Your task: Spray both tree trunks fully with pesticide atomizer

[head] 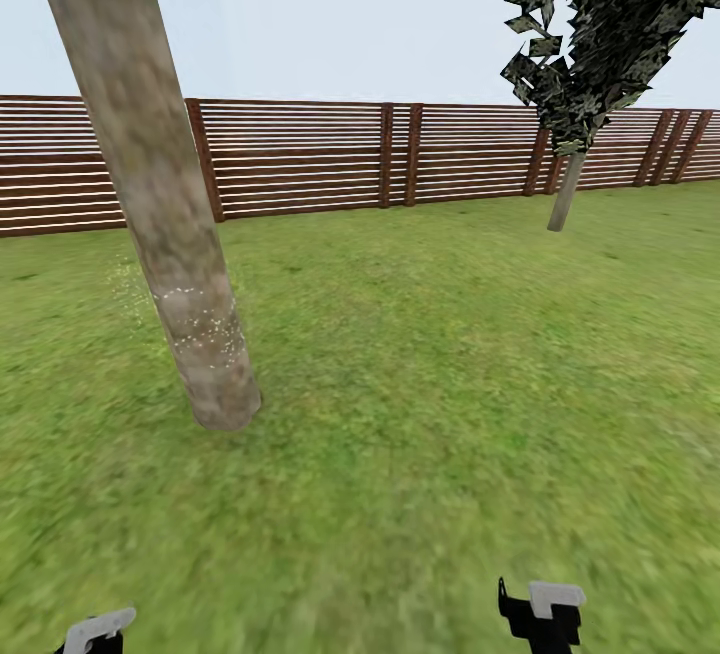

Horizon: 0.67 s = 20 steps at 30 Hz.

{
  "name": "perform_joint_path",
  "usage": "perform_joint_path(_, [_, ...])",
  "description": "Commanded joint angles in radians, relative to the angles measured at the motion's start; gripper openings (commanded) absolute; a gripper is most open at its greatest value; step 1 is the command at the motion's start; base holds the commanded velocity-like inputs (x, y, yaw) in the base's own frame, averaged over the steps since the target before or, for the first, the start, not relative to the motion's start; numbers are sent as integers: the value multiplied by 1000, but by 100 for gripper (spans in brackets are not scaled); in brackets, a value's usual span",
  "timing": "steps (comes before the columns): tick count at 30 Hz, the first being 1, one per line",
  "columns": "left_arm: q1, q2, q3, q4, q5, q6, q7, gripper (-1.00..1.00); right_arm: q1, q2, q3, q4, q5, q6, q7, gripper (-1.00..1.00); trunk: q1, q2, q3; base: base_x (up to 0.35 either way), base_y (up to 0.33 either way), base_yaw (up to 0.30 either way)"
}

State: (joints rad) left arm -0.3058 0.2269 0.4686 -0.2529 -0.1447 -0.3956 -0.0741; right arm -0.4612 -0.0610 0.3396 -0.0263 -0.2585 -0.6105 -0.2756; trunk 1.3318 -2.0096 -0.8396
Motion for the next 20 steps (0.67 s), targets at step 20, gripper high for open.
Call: perform_joint_path(20, [-1,0,8,12,-7,-8,-5,-100,88,25,9,0,-5,6,-2,100,0,0,-1,0,0,0])
